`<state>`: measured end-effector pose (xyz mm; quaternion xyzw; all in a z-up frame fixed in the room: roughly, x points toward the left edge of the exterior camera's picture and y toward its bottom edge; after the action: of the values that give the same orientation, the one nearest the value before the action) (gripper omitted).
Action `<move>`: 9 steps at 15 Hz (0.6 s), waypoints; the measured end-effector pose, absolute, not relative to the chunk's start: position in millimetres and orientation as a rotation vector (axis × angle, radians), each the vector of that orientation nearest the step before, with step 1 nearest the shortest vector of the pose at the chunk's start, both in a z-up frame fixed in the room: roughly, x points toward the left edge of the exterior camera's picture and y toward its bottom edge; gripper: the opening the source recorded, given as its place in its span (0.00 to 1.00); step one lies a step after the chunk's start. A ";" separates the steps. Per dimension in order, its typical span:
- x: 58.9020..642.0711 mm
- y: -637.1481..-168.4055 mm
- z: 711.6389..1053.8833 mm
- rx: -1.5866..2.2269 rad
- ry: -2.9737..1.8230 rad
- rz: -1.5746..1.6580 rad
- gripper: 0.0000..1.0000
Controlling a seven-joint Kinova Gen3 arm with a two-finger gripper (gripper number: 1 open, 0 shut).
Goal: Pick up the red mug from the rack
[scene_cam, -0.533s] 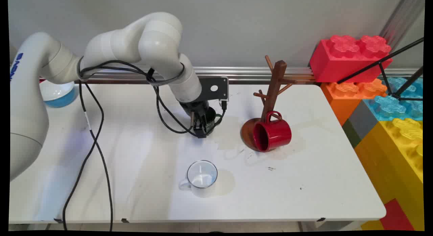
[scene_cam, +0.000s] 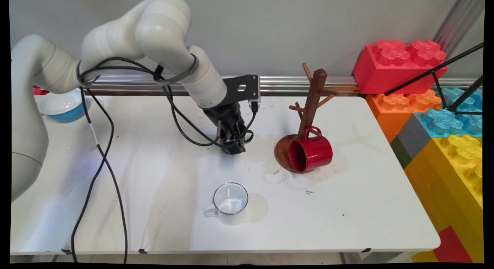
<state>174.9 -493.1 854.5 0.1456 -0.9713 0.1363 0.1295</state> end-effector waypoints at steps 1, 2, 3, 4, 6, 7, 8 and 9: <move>176.3 -489.8 861.0 0.432 -2.791 0.384 1.00; 177.4 -486.6 866.7 0.443 -2.761 0.373 1.00; 178.5 -481.8 872.8 0.459 -2.724 0.358 1.00; 179.2 -477.1 877.8 0.473 -2.691 0.342 1.00; 179.8 -464.3 887.1 0.497 -2.611 0.313 1.00; 179.9 -457.9 890.4 0.510 -2.569 0.303 1.00; 179.8 -451.6 892.6 0.521 -2.528 0.296 1.00; 179.7 -446.5 893.6 0.528 -2.492 0.294 1.00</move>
<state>179.7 -446.5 893.6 0.1975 -0.9316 0.1098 0.2848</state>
